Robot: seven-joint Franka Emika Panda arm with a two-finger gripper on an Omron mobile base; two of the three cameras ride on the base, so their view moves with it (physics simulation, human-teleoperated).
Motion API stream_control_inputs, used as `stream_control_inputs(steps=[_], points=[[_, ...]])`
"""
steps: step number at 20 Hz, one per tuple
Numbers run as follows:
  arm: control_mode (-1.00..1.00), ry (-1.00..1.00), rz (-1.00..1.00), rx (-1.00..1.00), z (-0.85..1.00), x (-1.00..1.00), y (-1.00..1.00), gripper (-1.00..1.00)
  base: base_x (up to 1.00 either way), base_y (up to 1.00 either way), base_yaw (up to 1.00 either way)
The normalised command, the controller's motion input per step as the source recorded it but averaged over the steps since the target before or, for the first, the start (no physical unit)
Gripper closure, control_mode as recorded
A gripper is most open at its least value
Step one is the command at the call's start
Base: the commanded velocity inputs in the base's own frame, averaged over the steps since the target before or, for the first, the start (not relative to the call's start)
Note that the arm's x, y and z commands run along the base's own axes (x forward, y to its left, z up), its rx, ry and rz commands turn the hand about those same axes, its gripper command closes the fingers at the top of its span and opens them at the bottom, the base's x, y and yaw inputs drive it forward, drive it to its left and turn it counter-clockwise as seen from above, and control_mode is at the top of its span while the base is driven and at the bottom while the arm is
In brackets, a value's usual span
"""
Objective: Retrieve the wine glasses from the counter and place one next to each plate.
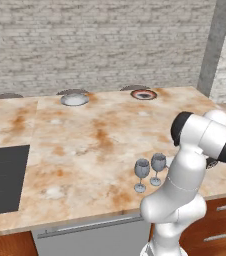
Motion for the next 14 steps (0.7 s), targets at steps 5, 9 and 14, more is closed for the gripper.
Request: stream_control_inputs(steps=[5, 9, 14], points=[[-1.0, 0.0, -0.08, 0.0, -0.12, 0.0, 0.03, -1.0, 0.0, 0.0, 0.0], [-1.0, 0.0, -0.09, 0.0, -0.02, 0.09, 0.0, -1.0, 0.0, 0.0, 0.0], [-1.0, 0.04, -0.05, 0.0, 0.0, 0.26, 0.0, -1.0, 0.0, 0.0, 0.0]])
